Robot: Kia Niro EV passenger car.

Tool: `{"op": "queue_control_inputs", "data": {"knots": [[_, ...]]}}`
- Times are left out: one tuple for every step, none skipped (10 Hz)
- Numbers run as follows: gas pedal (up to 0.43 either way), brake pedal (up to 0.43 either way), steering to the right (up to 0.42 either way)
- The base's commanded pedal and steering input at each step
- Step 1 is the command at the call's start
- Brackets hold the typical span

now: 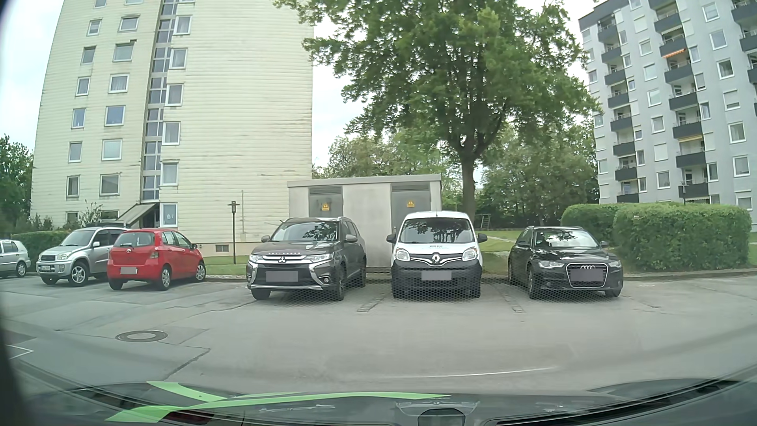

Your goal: Follow the waypoints while adhering to traffic rules and regulations

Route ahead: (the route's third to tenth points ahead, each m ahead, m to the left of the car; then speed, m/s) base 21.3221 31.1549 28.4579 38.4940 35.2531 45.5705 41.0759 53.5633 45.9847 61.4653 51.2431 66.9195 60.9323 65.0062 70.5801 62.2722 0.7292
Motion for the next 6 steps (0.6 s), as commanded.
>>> {"op": "queue_control_inputs", "data": {"knots": [[0.0, 0.177, -0.381], [0.0, 0.28, -0.367], [0.0, 0.311, -0.358], [0.0, 0.317, -0.352], [0.0, 0.311, -0.352], [0.0, 0.299, -0.352]]}}
